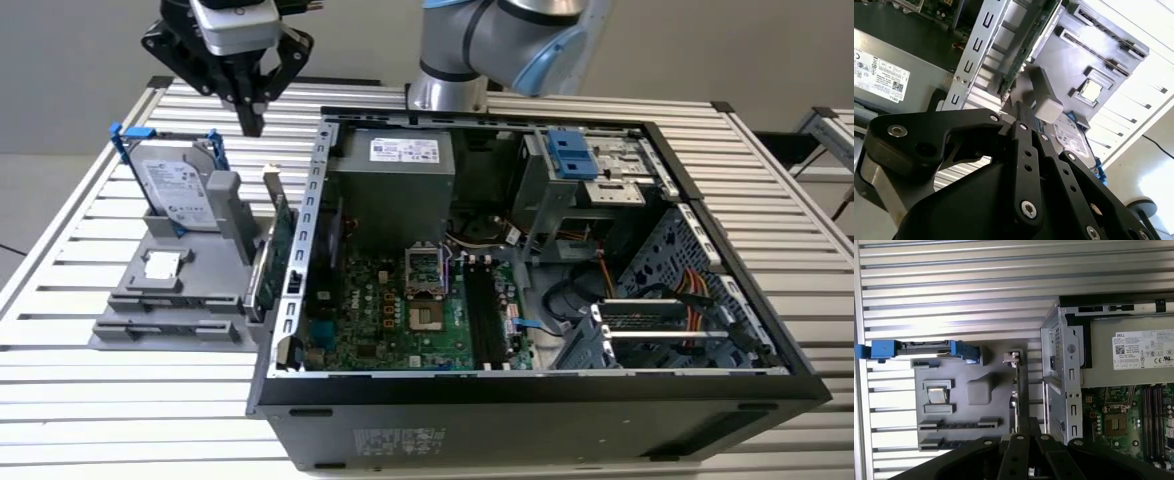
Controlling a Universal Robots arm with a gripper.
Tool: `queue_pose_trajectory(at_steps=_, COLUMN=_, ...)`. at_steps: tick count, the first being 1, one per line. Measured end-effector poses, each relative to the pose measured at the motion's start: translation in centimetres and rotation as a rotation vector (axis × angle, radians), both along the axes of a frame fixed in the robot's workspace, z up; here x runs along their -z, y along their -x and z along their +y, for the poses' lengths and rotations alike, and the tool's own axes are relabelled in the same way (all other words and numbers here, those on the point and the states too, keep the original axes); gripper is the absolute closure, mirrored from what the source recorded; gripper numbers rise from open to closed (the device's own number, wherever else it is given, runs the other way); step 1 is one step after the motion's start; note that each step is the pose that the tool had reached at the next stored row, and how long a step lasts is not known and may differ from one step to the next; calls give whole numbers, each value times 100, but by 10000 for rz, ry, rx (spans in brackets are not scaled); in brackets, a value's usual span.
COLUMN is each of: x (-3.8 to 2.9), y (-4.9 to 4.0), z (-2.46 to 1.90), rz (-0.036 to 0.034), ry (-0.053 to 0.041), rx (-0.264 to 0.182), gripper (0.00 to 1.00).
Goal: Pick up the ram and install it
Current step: 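Reach for the ram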
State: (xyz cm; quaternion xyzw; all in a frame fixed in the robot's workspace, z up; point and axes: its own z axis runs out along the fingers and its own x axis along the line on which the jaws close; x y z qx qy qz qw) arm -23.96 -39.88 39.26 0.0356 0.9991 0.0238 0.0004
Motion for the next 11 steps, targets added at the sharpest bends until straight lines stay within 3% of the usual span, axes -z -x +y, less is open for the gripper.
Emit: queue_pose_trajectory(at_steps=11, x=0, y=190, z=0, rz=0, ry=0, rx=0, gripper=100)
